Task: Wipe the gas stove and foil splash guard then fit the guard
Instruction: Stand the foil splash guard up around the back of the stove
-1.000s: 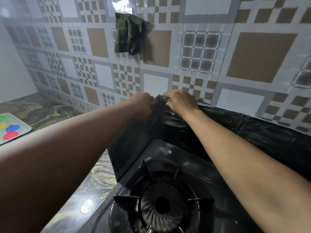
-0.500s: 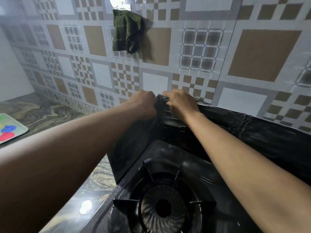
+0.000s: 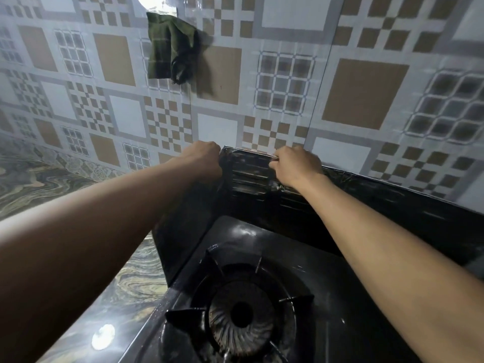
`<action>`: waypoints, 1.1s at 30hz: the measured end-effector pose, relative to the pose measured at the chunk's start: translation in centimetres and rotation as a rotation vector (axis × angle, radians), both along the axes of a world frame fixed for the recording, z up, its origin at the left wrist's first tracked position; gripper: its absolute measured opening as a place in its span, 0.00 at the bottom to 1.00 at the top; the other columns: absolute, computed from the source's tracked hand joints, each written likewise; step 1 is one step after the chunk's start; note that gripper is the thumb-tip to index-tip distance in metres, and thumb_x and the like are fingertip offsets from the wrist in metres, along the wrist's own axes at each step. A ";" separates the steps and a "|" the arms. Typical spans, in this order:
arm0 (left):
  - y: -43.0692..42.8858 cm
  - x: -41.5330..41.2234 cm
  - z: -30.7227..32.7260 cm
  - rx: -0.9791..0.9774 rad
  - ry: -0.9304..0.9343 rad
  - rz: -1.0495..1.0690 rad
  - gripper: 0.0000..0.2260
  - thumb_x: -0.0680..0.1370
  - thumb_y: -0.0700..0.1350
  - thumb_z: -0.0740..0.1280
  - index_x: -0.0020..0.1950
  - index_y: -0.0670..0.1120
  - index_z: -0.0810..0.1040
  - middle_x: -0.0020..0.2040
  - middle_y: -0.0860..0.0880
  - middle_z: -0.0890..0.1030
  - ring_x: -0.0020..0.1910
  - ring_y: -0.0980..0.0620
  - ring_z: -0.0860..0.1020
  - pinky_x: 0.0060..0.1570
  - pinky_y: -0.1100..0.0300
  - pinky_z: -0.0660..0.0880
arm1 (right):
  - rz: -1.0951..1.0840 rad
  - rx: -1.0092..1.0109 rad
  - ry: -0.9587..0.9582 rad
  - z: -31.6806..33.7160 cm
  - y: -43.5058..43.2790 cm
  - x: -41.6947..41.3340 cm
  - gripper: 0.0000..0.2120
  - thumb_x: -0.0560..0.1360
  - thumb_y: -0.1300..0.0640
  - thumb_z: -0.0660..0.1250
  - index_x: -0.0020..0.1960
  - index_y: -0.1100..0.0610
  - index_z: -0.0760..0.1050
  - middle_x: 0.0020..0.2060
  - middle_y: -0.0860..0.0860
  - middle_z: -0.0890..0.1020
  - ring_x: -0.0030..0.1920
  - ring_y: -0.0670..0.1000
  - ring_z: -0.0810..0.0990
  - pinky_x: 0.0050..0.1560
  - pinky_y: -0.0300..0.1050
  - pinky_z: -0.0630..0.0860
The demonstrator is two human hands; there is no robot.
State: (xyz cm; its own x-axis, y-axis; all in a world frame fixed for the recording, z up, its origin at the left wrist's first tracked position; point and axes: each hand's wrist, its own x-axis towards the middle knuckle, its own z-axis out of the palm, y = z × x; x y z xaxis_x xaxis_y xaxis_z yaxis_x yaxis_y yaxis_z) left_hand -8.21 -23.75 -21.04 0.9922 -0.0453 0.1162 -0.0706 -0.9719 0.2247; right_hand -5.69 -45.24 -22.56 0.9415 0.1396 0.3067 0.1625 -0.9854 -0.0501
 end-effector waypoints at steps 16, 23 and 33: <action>1.6 1.6 -0.3 0.031 0.085 -0.074 0.09 0.74 0.42 0.70 0.52 0.40 0.81 0.43 0.43 0.81 0.39 0.46 0.79 0.32 0.58 0.74 | -0.013 -0.031 0.285 2.2 1.1 -1.2 0.11 0.83 0.51 0.60 0.44 0.53 0.72 0.46 0.51 0.78 0.49 0.57 0.78 0.41 0.48 0.71; 1.0 1.3 0.0 0.052 0.100 -0.092 0.06 0.76 0.40 0.67 0.49 0.40 0.80 0.37 0.45 0.76 0.31 0.50 0.74 0.26 0.62 0.68 | -0.027 0.006 0.186 1.4 0.4 -2.0 0.18 0.84 0.46 0.55 0.70 0.50 0.71 0.66 0.56 0.77 0.64 0.61 0.75 0.54 0.53 0.73; -0.6 2.3 1.2 0.246 -0.079 -0.325 0.16 0.72 0.46 0.70 0.58 0.47 0.79 0.50 0.46 0.81 0.49 0.45 0.79 0.46 0.50 0.79 | 0.043 0.135 0.025 0.3 -1.2 -2.7 0.17 0.80 0.58 0.66 0.69 0.50 0.74 0.66 0.53 0.78 0.64 0.58 0.77 0.63 0.58 0.74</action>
